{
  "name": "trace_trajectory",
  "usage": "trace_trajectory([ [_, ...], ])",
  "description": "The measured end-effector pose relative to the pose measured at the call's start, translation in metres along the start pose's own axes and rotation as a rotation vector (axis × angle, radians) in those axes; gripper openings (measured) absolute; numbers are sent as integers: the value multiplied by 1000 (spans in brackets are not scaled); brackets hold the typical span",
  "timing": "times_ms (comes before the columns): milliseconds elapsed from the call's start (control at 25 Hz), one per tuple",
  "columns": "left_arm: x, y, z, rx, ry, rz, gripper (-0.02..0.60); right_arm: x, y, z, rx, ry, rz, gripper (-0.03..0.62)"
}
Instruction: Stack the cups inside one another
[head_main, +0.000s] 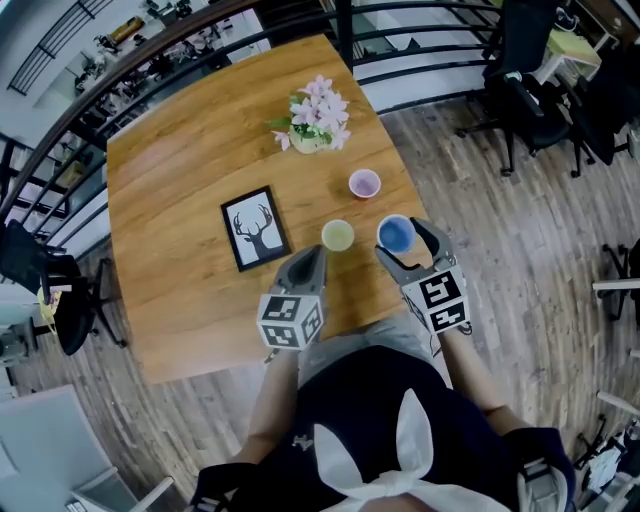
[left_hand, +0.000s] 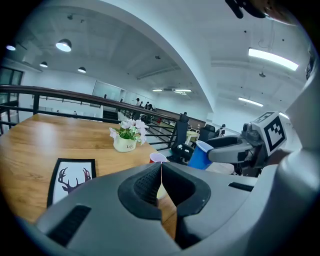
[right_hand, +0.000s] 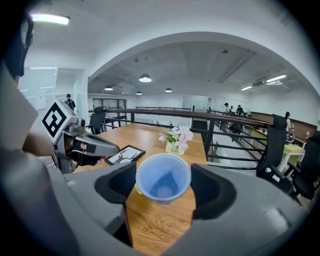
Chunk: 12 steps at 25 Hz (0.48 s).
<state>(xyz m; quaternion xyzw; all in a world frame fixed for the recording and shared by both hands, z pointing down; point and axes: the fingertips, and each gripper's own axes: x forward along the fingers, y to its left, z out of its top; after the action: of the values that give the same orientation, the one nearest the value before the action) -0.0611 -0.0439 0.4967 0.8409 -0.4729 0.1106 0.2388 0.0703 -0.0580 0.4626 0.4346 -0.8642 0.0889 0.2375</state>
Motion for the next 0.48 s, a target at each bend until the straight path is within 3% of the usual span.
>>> trace_trajectory([
  [160,3,2,3,6,-1,-10,18,3,-7,7,-11,-4,-8,337],
  [480,2,29,16,-26,-27,40,18,18,-20,33,-64,-34,-26,337],
])
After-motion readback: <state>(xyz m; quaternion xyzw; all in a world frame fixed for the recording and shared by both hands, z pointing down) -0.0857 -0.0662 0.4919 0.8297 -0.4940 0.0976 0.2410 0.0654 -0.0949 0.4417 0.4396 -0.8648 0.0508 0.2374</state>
